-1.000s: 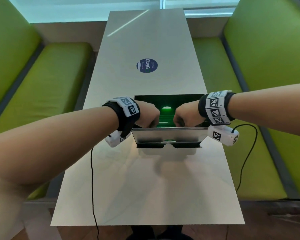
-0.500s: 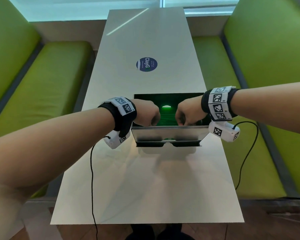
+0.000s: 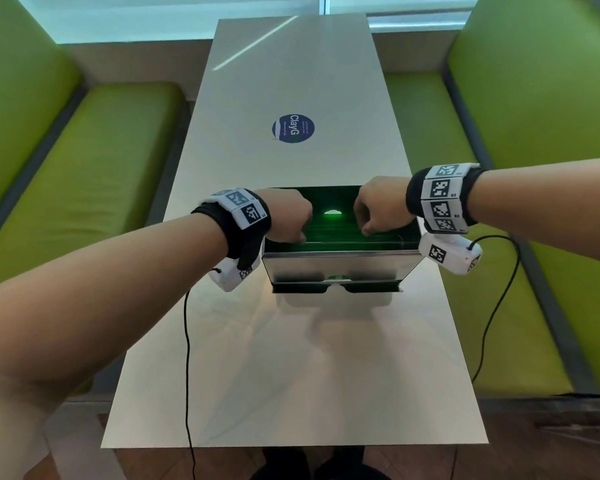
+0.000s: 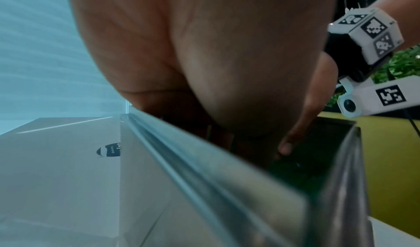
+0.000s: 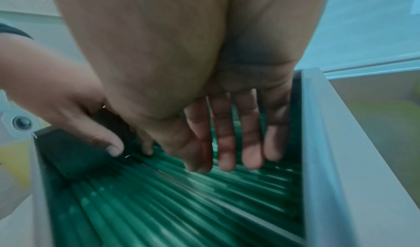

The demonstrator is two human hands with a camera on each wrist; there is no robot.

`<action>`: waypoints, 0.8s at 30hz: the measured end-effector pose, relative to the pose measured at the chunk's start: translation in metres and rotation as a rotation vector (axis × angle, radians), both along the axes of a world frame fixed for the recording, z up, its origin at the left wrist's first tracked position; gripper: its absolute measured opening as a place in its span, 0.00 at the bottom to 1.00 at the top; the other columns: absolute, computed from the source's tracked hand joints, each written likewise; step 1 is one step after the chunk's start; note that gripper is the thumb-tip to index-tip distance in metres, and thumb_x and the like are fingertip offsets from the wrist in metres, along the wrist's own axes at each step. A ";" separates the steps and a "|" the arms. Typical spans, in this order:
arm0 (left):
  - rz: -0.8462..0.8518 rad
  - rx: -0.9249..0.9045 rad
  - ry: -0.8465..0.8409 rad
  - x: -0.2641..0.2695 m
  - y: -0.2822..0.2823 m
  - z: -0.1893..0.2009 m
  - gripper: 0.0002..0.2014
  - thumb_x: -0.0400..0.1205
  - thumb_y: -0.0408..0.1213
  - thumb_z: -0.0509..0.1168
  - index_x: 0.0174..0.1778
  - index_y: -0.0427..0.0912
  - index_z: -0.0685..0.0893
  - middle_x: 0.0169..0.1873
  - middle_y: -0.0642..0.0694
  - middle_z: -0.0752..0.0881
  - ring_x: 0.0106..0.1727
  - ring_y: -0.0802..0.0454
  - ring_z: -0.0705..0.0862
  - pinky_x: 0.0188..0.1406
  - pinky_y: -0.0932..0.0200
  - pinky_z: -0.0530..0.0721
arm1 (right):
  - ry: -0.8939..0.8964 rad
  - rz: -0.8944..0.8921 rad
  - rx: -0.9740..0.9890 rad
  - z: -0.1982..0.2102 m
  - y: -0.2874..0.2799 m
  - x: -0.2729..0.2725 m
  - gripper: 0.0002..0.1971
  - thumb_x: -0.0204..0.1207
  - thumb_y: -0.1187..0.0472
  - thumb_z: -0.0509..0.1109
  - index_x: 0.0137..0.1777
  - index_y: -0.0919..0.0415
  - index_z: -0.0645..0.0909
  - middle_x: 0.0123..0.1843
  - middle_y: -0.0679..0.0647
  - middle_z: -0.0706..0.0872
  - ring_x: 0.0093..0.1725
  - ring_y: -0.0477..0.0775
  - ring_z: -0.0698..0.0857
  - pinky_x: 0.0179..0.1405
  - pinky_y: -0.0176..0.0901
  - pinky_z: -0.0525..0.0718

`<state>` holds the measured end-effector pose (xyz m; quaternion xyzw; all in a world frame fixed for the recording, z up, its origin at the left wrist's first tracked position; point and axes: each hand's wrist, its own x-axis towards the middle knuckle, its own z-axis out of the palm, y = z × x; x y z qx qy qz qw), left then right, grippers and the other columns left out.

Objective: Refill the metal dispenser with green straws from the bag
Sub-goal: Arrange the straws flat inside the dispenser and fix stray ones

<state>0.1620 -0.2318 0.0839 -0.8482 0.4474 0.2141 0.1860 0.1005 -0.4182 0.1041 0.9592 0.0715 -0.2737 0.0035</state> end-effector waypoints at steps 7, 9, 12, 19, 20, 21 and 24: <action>-0.085 0.131 -0.049 -0.003 0.002 -0.007 0.14 0.85 0.43 0.62 0.55 0.39 0.89 0.56 0.42 0.87 0.56 0.39 0.87 0.52 0.48 0.86 | 0.049 0.050 -0.111 -0.005 0.004 0.001 0.19 0.80 0.47 0.70 0.63 0.58 0.87 0.57 0.53 0.90 0.56 0.57 0.87 0.60 0.50 0.85; -0.084 0.064 -0.063 -0.002 0.003 -0.005 0.14 0.85 0.43 0.62 0.54 0.38 0.88 0.56 0.42 0.86 0.56 0.40 0.86 0.50 0.49 0.85 | 0.009 0.044 -0.094 -0.001 0.003 0.001 0.20 0.80 0.47 0.69 0.65 0.58 0.85 0.60 0.54 0.89 0.58 0.58 0.85 0.60 0.50 0.84; -0.071 0.004 -0.024 -0.002 0.003 -0.003 0.14 0.86 0.41 0.61 0.59 0.40 0.86 0.56 0.43 0.86 0.58 0.40 0.85 0.52 0.49 0.83 | 0.047 0.037 -0.014 0.002 0.003 -0.001 0.14 0.80 0.50 0.70 0.60 0.55 0.87 0.57 0.51 0.90 0.55 0.54 0.85 0.59 0.48 0.84; -0.075 0.114 -0.062 -0.005 0.004 -0.001 0.14 0.85 0.43 0.61 0.54 0.38 0.88 0.50 0.41 0.89 0.53 0.39 0.88 0.49 0.47 0.88 | 0.039 0.009 -0.066 0.003 0.007 -0.002 0.18 0.81 0.49 0.69 0.66 0.56 0.84 0.62 0.53 0.88 0.60 0.57 0.85 0.61 0.48 0.82; -0.057 0.077 -0.059 -0.003 0.004 0.000 0.14 0.85 0.43 0.62 0.54 0.38 0.87 0.50 0.41 0.88 0.53 0.39 0.87 0.51 0.46 0.88 | 0.038 -0.003 -0.040 0.004 0.005 -0.001 0.16 0.81 0.49 0.69 0.64 0.56 0.86 0.59 0.52 0.89 0.58 0.56 0.86 0.60 0.48 0.83; -0.034 0.038 -0.052 -0.002 0.004 0.002 0.14 0.85 0.43 0.62 0.54 0.38 0.87 0.51 0.40 0.88 0.53 0.39 0.87 0.52 0.45 0.88 | 0.062 -0.020 -0.013 0.005 0.004 -0.001 0.15 0.81 0.50 0.70 0.61 0.56 0.87 0.55 0.51 0.90 0.55 0.55 0.87 0.59 0.49 0.85; 0.007 -0.009 -0.007 -0.001 0.002 0.006 0.13 0.86 0.42 0.61 0.56 0.40 0.87 0.49 0.45 0.87 0.53 0.41 0.86 0.48 0.49 0.84 | 0.207 -0.064 0.003 0.001 0.003 -0.004 0.13 0.81 0.50 0.70 0.57 0.58 0.89 0.43 0.48 0.91 0.44 0.53 0.89 0.54 0.48 0.87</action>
